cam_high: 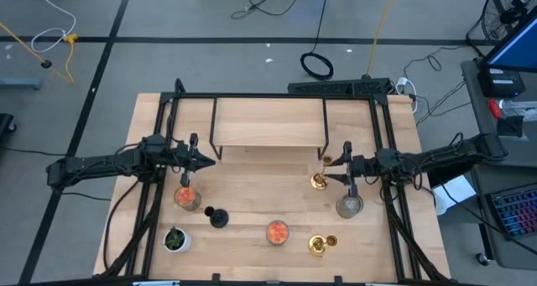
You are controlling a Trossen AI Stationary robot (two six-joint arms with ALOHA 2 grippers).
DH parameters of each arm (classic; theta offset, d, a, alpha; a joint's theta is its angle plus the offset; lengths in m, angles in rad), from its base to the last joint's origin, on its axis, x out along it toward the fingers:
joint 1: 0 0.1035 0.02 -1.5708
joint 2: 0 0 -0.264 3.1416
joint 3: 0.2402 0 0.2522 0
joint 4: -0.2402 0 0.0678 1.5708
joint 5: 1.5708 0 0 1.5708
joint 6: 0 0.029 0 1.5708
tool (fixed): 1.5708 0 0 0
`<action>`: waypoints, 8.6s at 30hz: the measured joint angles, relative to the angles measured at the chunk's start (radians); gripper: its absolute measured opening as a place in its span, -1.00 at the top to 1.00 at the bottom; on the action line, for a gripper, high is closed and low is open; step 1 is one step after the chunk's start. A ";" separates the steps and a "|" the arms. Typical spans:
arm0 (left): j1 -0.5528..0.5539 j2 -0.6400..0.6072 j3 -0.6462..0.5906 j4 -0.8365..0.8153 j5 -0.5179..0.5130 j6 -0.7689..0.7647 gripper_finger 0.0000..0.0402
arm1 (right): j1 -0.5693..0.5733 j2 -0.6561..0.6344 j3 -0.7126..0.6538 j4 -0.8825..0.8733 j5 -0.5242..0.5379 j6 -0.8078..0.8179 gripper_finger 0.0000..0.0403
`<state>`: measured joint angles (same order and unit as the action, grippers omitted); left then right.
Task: Pick & Place candle stick holders
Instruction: Put the top gold candle holder on the shelf, then put the black candle holder on the shelf
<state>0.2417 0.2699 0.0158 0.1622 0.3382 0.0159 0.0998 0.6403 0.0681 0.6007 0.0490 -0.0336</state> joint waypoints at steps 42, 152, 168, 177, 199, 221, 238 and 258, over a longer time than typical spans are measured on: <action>-0.001 0.000 0.000 0.199 0.000 -0.262 0.88 | -0.183 0.377 0.559 0.156 0.240 -0.134 0.92; -0.540 0.167 0.316 -0.240 -0.207 -0.036 0.80 | 0.129 0.467 0.566 -0.149 0.234 0.101 0.08; -0.616 0.328 0.335 -0.378 -0.207 -0.030 0.44 | 0.131 0.467 0.566 -0.180 0.234 0.101 0.10; -0.668 0.541 0.307 -0.170 -0.208 -0.100 0.44 | 0.131 0.467 0.566 -0.189 0.233 0.097 0.13; -0.722 0.772 0.307 0.087 -0.210 -0.043 0.81 | 0.131 0.467 0.566 -0.195 0.233 0.100 0.15; -0.559 0.772 0.598 0.191 -0.463 0.002 0.76 | 0.131 0.518 0.566 -0.087 0.237 -0.060 0.15; -0.174 0.871 0.763 0.165 -0.397 0.033 0.87 | 0.085 0.518 0.566 -0.060 0.238 -0.080 0.15; 0.242 0.916 0.763 0.097 -0.402 0.016 0.88 | -0.001 0.518 0.566 -0.052 0.234 -0.084 0.15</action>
<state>0.4837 1.1862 0.7784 0.2596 -0.0639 0.0315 0.0987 1.1584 0.6342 0.5491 0.2829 -0.1173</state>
